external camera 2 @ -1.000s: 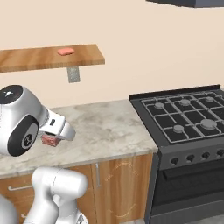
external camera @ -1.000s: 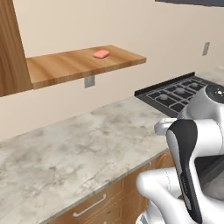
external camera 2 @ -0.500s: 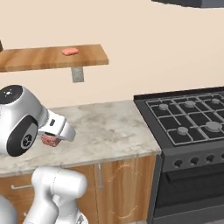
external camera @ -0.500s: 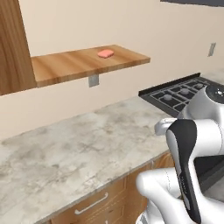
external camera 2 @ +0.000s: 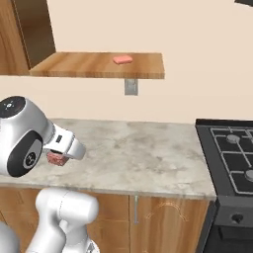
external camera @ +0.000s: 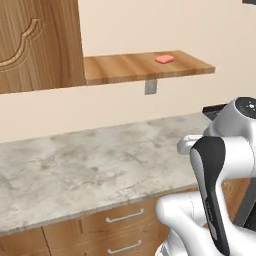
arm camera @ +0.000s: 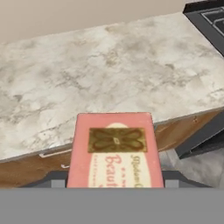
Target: Locate and retrieve the bar soap and bar soap from the cabinet. Place them next to the sink.
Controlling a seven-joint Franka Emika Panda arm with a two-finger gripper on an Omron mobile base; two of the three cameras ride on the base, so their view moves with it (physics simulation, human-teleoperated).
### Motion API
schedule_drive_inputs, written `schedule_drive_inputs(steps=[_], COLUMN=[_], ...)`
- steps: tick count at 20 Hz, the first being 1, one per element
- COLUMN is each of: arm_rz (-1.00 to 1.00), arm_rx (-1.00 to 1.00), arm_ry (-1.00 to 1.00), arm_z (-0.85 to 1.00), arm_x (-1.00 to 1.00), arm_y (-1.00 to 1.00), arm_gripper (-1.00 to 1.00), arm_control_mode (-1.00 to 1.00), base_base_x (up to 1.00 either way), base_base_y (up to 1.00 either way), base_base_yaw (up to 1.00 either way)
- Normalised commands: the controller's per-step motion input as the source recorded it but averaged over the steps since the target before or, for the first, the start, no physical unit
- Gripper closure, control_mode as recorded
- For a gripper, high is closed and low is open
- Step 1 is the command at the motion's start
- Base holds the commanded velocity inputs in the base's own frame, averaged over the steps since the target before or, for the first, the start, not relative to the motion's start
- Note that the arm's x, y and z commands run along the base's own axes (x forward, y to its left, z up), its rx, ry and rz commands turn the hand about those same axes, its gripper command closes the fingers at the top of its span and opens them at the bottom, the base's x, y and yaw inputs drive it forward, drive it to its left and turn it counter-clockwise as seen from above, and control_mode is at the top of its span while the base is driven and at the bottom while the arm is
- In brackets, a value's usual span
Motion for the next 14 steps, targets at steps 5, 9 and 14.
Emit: schedule_drive_inputs(steps=[5,9,14], arm_rz=[0.00,0.00,0.00], arm_rx=[0.00,0.00,0.00], arm_ry=[0.00,0.00,0.00], arm_z=[0.00,0.00,0.00], arm_x=[0.00,0.00,0.00], arm_y=[0.00,0.00,0.00], arm_gripper=[1.00,1.00,1.00], arm_control_mode=[1.00,1.00,1.00], base_base_x=[0.00,0.00,0.00], base_base_y=[0.06,0.02,0.01], base_base_yaw=[0.50,0.50,0.50])
